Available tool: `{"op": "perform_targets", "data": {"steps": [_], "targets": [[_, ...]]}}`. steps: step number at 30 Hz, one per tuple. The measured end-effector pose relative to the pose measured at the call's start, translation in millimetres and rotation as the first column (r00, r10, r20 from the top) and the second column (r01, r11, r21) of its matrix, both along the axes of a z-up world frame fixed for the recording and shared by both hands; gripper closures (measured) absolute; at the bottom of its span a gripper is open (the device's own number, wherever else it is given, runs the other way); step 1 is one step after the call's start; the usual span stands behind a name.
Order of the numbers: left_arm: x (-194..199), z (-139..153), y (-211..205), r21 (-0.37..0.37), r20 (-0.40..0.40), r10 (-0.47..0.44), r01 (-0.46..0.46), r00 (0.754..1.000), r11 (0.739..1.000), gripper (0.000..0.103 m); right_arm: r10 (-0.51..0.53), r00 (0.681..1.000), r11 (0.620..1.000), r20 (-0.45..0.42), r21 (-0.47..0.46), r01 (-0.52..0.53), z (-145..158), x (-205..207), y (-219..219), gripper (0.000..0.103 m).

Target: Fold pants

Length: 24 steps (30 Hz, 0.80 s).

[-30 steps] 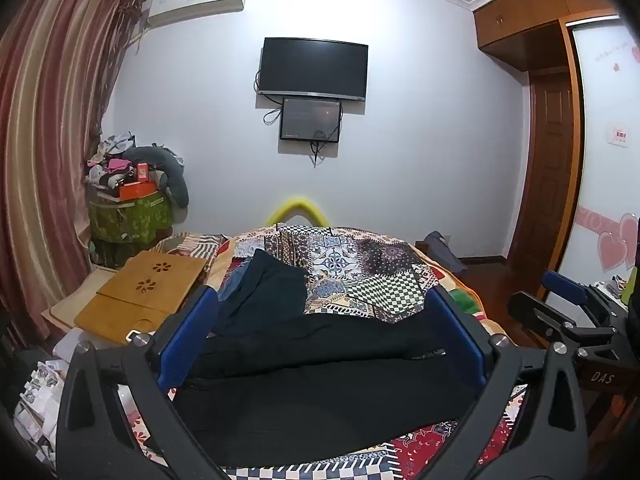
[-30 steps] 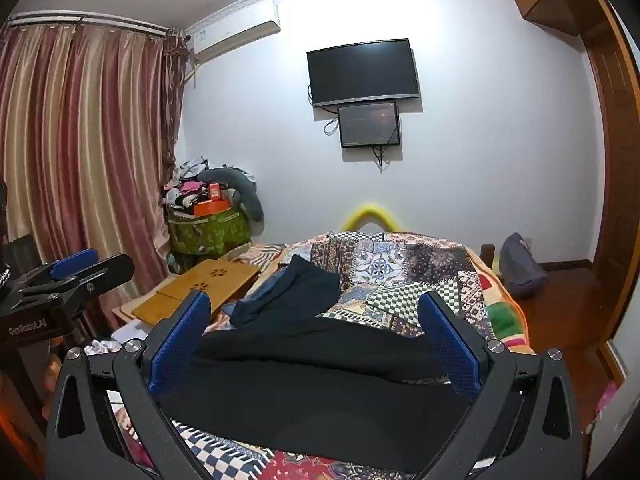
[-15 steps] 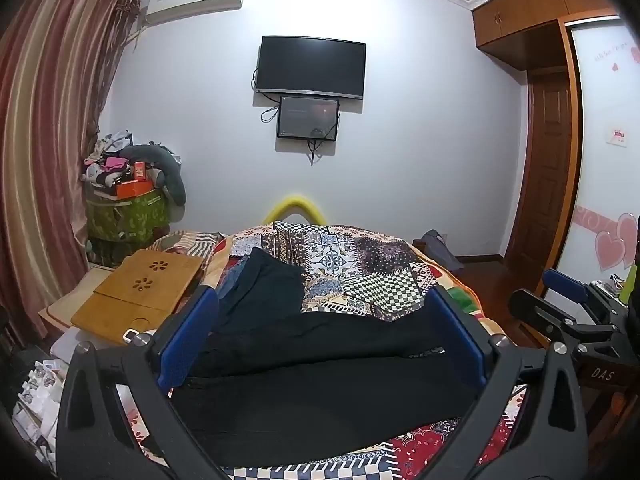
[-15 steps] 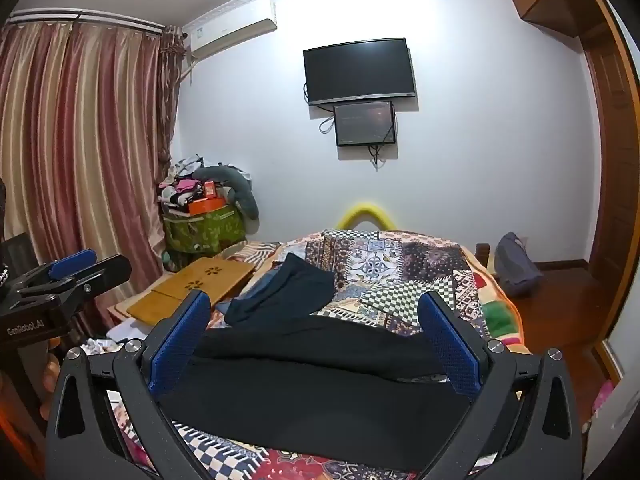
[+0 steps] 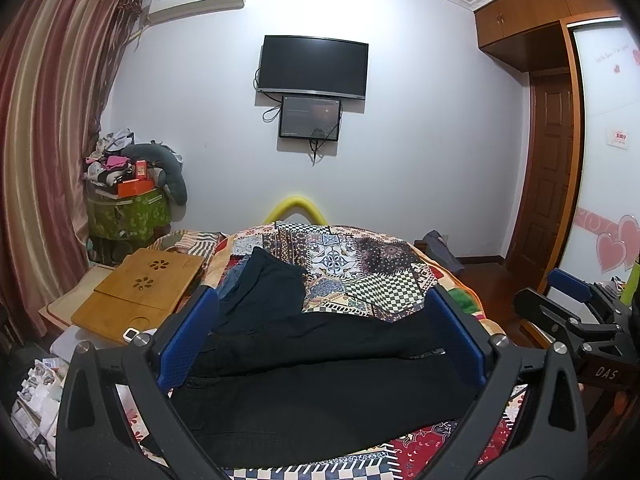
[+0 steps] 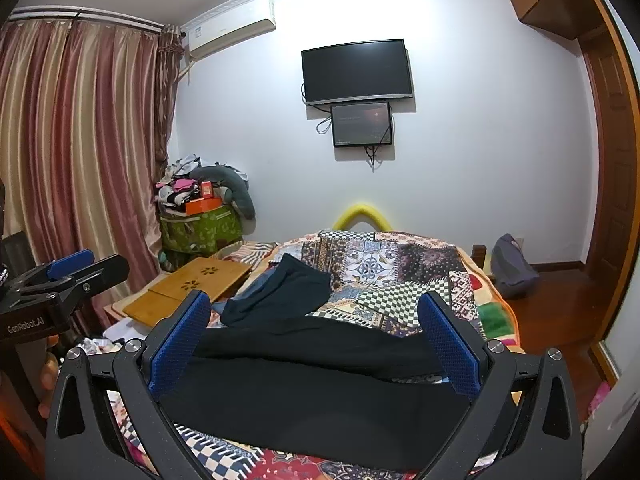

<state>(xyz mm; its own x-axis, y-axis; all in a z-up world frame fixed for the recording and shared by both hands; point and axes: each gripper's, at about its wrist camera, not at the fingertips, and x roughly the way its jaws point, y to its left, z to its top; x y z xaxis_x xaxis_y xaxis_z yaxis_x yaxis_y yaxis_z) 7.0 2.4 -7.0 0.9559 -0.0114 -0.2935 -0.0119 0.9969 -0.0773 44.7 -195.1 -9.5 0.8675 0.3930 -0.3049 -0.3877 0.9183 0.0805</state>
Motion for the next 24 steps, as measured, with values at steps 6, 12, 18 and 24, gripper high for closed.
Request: {"op": "perform_targets", "data": {"steps": [6, 12, 18, 24], "targets": [[0.2, -0.3, 0.0, -0.001, 0.000, 0.000, 0.000, 1.000, 1.000, 0.000, 0.000, 1.000, 1.000, 0.001, -0.004, 0.000, 0.0, 0.6, 1.6, 0.000], [1.2, -1.9, -1.9, -0.003, 0.000, 0.000, 0.000, 1.000, 1.000, 0.000, 0.000, 1.000, 1.000, 0.000, -0.003, 0.000, 1.0, 0.9, 2.5, 0.000], [0.6, -0.5, -1.4, 0.000, 0.000, 0.000, 0.000, 1.000, 1.000, 0.000, 0.000, 1.000, 1.000, 0.000, -0.003, 0.000, 0.6, 0.4, 2.6, 0.000], [-0.4, -1.6, 0.7, -0.003, 0.003, 0.002, -0.002, 1.000, 1.000, 0.000, 0.004, 1.000, 1.000, 0.003, -0.003, -0.004, 2.1, -1.1, 1.9, 0.000]]}}
